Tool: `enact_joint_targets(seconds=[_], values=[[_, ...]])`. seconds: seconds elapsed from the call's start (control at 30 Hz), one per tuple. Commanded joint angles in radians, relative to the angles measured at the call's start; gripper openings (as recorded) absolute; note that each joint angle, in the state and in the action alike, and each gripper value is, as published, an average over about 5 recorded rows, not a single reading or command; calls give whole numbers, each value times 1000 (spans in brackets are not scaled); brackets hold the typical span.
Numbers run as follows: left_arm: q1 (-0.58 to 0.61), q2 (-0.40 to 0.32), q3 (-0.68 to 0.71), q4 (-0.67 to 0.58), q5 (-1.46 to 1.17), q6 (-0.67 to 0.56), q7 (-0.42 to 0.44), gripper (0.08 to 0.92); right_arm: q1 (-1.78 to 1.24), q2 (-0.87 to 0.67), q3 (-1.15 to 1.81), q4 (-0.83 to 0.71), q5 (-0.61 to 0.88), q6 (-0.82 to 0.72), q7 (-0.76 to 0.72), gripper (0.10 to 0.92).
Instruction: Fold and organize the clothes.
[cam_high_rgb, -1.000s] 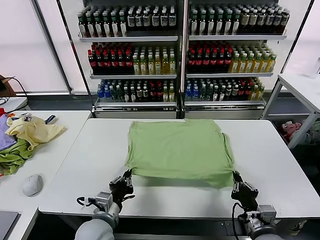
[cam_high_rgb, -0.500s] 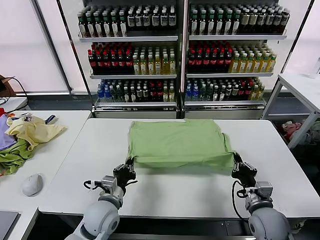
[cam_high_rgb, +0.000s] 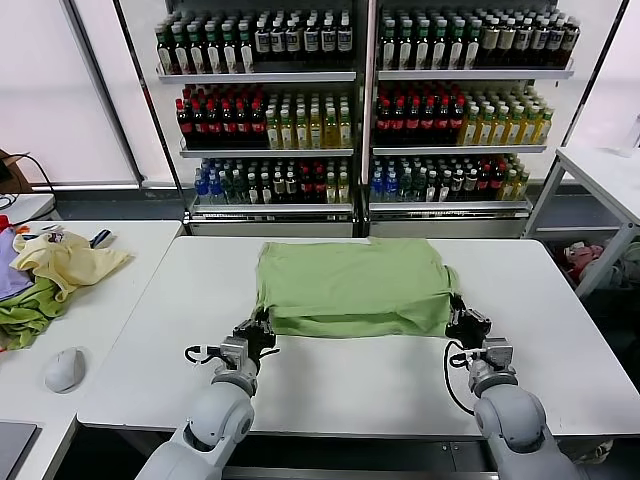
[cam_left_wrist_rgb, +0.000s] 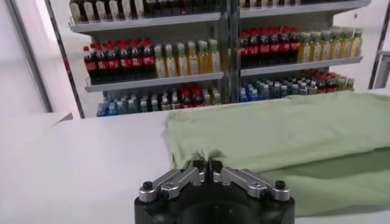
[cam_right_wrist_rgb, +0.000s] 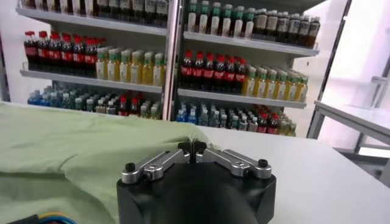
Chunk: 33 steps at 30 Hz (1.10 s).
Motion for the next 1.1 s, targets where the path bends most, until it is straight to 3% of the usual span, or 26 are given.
enact_joint_targets(seconds=[0.03,0.23,0.6,0.87,1.0,1.1], values=[[-34,-19,14,69,38,2,-15,113,48,13,-32,-71,-32,1,1,118],[-22,-23,6,50,39,10,-21,177,43,22,-34,-65,-63,-14,-5,235],[79,-3,-31,-65,29,9,-26,496,-82,6,67,61,-41,67,24,546],[56,-3,-34,-18,-4,31,-26,721,-109,-10,111,37,-9,10,48,765],[17,-6,-28,23,-24,46,-30,807,-80,-12,81,2,16,-52,45,817],[-12,-10,-23,49,-37,53,-32,820,-52,-6,56,-24,43,-110,47,822]])
